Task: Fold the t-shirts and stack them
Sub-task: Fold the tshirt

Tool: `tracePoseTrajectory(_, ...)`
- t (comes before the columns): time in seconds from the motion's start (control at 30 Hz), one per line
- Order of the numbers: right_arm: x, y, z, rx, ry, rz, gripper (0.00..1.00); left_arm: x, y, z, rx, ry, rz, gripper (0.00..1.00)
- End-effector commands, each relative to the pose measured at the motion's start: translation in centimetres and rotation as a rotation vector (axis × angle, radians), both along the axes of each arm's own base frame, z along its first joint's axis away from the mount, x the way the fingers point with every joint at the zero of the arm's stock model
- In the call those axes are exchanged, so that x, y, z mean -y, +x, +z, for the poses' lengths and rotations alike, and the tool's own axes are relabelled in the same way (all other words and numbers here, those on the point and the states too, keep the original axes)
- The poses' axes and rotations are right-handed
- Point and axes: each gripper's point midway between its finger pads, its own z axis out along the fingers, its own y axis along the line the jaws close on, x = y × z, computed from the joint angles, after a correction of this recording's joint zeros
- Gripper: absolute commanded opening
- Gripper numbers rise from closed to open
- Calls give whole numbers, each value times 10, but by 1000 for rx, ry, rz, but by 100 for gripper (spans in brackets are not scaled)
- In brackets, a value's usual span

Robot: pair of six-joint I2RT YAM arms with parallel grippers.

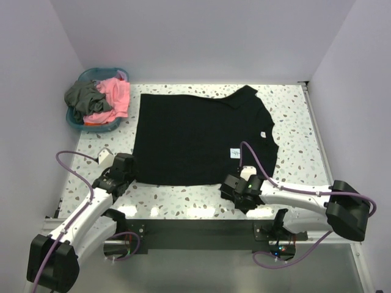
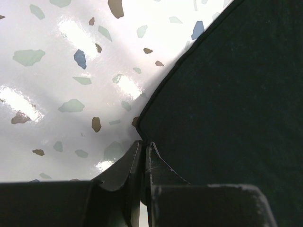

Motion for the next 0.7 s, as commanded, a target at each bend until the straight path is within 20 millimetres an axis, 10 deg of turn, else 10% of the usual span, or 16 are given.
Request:
tracePoseTrajectory(0.0, 11, 4, -8, 40, -41, -36, 27, 1, 8, 9, 46, 9, -10, 0)
tracePoseTrajectory(0.07, 10, 1, -7, 35, -25, -40, 0, 0, 8, 9, 45, 10, -8, 0)
tracePoseTrajectory(0.33, 22, -6, 22, 51, 16, -52, 2, -2, 10, 16, 56, 26, -13, 0)
tracePoseTrajectory(0.53, 19, 3, 45, 120, 73, -80, 65, 1, 13, 19, 69, 11, -21, 0)
tracePoseTrajectory(0.67, 15, 6, 39, 117, 63, -108, 74, 2, 14, 19, 66, 14, -26, 0)
